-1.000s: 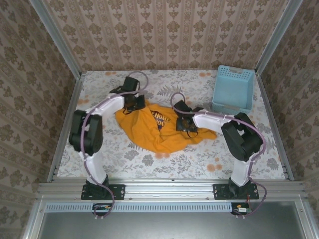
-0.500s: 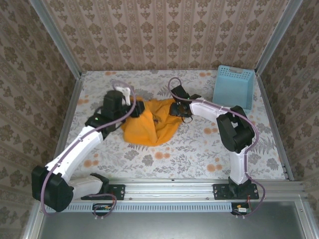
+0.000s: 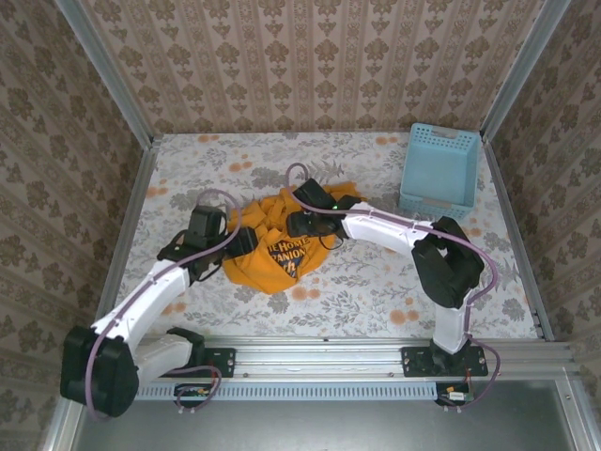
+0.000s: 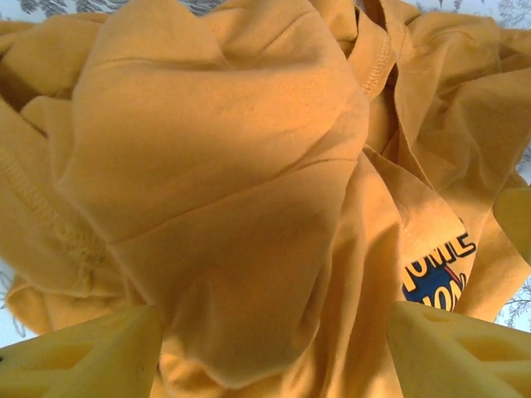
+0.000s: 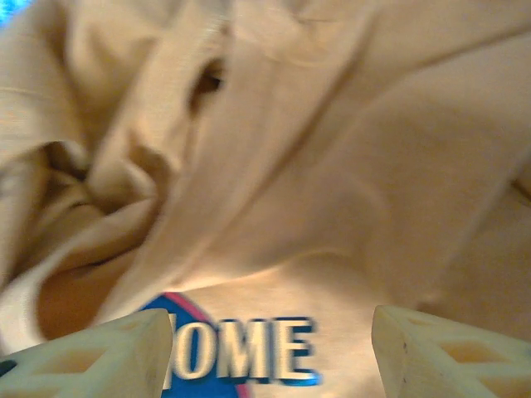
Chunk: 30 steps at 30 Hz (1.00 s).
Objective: Fold the inside-out t-shirt
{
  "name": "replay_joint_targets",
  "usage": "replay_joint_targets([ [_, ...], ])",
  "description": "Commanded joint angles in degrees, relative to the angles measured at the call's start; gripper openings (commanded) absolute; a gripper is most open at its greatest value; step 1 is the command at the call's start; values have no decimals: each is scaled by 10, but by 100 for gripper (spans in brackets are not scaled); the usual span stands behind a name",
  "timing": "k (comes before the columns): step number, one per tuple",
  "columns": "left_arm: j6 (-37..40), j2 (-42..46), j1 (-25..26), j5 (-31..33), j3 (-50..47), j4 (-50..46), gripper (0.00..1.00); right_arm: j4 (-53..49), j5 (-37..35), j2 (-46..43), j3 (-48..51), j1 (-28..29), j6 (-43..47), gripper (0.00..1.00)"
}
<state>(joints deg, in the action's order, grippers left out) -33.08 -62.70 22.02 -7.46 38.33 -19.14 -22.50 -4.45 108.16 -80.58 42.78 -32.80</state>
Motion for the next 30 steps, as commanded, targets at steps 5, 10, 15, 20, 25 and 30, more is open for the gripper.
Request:
replay_joint_targets([
  [5, -11, -45, -10, -35, 15, 34, 73, 42, 66, 22, -18, 24, -28, 67],
  [10, -18, -62, -13, -43, 3, 55, 59, 38, 99, 62, -52, 32, -29, 67],
  [15, -9, -72, -15, -47, 6, 53, 42, 12, 112, 117, -111, 31, -15, 50],
  [20, -2, -79, -38, -50, 16, 46, 20, -31, 58, 113, -141, 20, 7, 12],
  [25, -10, -96, -110, -119, 86, 24, 0, -56, -1, 49, -157, -16, 51, 0],
  [30, -23, -71, -165, -128, 194, 0, 0, -98, -19, 10, -244, -62, 89, 0],
])
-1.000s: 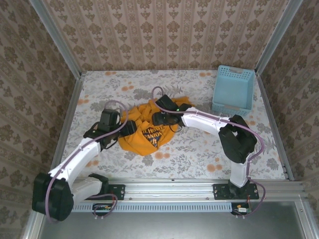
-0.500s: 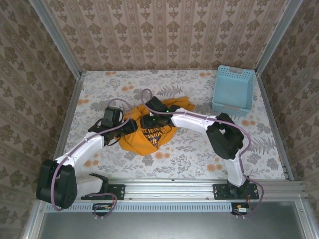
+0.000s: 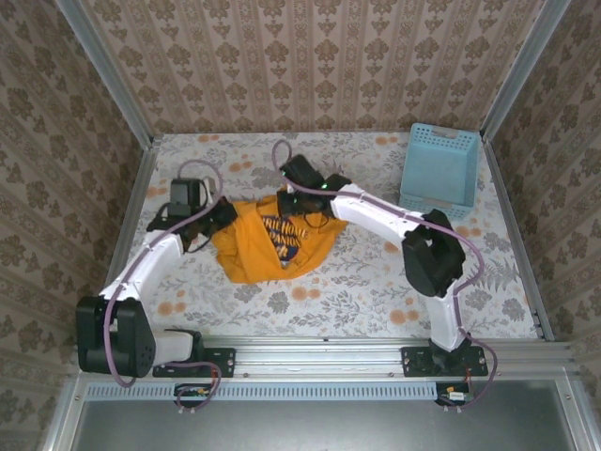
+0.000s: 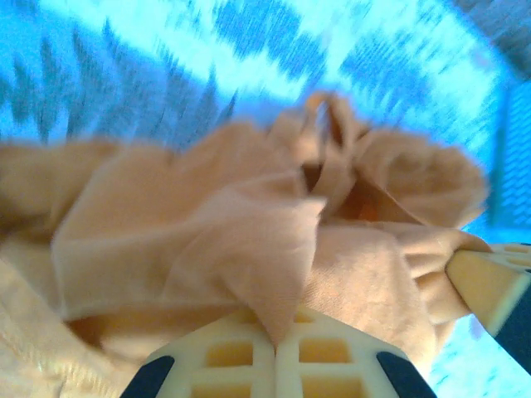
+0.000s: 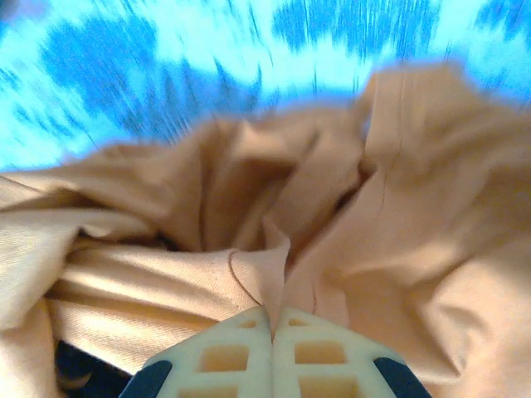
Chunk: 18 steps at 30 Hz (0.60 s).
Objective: Fold the inside-out t-shirt
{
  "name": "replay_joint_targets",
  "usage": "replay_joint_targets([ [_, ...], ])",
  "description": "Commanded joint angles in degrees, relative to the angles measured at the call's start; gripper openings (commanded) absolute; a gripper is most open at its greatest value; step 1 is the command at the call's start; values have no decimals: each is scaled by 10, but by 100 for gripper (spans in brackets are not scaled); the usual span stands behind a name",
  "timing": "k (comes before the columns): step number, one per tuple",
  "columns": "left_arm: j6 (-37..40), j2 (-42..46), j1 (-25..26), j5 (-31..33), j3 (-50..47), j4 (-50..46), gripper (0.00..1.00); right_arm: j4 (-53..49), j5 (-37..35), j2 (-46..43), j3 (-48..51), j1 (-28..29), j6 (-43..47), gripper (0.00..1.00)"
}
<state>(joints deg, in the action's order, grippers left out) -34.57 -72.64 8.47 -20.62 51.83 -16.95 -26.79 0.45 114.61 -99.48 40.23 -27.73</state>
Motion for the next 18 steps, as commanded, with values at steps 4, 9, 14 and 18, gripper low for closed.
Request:
replay_joint_targets([
  [4, 0, 104, -43, 39, 80, -19, 0, -45, -73, -92, -85, -66, 55, 0],
  [9, 6, 219, -28, 29, -17, 8, 0, 13, -89, -152, 24, -78, 48, 0],
  [14, -14, 267, 35, 9, -156, 6, 0, 56, -99, -215, 217, -122, -32, 0],
  [18, -49, 216, 166, 7, -250, 70, 1, 82, -81, -251, 360, -150, -79, 0],
])
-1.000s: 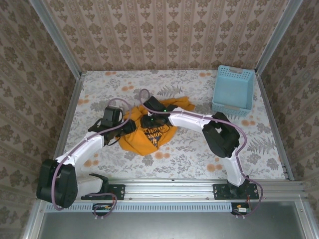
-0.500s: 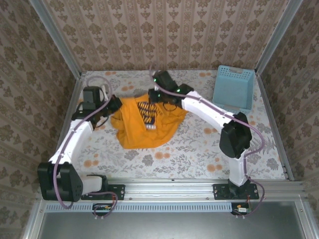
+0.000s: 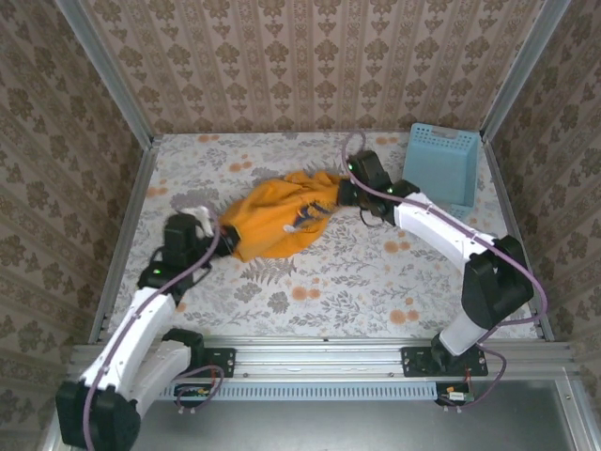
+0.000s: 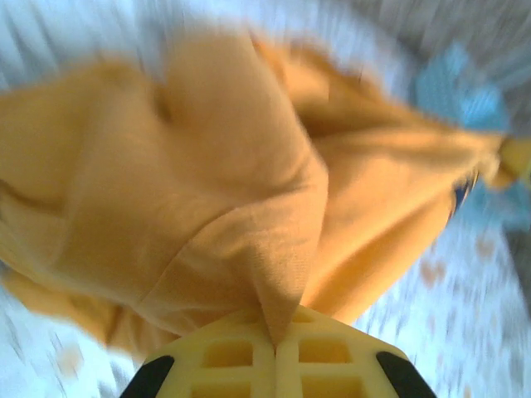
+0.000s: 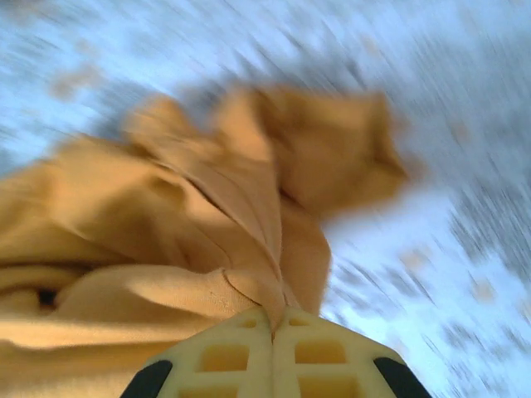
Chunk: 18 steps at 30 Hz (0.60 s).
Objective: Fold the inside-out t-shirt
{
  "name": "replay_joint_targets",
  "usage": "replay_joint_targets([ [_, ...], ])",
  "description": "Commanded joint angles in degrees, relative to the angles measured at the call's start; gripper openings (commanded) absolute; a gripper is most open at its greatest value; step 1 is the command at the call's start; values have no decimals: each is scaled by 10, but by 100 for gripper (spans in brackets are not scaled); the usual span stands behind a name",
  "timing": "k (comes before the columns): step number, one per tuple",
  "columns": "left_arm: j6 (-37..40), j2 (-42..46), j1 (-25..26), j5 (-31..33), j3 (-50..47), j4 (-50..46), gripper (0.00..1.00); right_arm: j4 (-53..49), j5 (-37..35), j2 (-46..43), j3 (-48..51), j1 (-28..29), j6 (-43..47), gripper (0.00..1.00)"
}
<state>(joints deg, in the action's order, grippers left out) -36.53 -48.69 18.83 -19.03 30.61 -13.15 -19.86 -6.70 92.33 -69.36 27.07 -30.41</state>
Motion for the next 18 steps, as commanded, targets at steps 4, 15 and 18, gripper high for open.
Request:
replay_joint_targets([
  [4, -40, -63, 156, 24, -52, 51, 19, 2, -17, -32, 136, -22, -81, 0],
  [15, 38, -131, 161, 133, 106, -76, 72, -49, -91, -106, 142, 24, -63, 45],
  [18, 46, -213, 165, 135, 160, -79, 73, -63, -95, -87, 99, 57, -42, 52],
])
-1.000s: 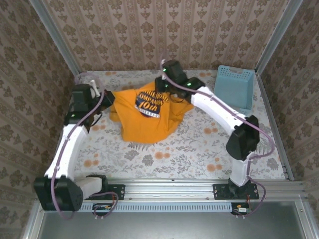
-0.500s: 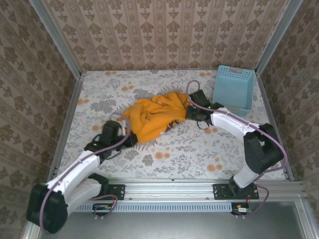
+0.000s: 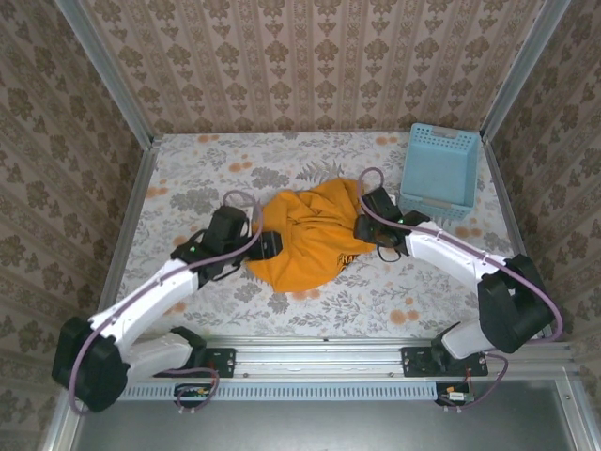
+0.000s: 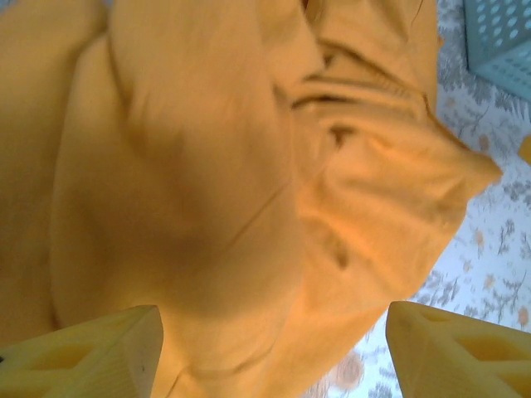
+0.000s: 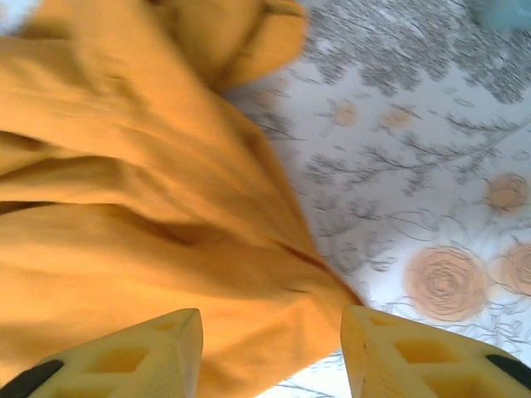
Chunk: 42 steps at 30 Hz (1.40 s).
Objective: Fold the inside-out t-shirt
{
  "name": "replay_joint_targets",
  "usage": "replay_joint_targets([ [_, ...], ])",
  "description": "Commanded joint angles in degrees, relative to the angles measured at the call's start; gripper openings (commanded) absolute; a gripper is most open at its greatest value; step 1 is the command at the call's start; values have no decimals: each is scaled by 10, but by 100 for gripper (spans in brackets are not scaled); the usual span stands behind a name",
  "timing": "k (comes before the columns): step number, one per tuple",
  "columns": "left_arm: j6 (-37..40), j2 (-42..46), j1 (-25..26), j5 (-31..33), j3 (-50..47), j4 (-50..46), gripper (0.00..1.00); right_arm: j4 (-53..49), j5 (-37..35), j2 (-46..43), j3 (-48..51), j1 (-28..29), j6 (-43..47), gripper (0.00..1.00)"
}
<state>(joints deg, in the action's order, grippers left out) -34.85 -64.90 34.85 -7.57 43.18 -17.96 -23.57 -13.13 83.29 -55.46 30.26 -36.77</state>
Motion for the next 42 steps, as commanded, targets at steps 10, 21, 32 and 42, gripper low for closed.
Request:
replay_joint_targets([
  [10, 61, -283, 9, 62, 206, -75, 72, 44, 70, 110, -71, 57, -41, 53],
  [21, 61, -303, -34, 63, 200, -69, 18, 52, 56, 172, -44, 47, -49, 48],
  [32, 71, -36, -84, 30, 87, -5, 0, 79, 95, 303, -212, -9, 7, 35],
  [42, 70, 9, -44, -75, 3, 76, 0, 123, 123, 266, -215, 30, 59, 37],
])
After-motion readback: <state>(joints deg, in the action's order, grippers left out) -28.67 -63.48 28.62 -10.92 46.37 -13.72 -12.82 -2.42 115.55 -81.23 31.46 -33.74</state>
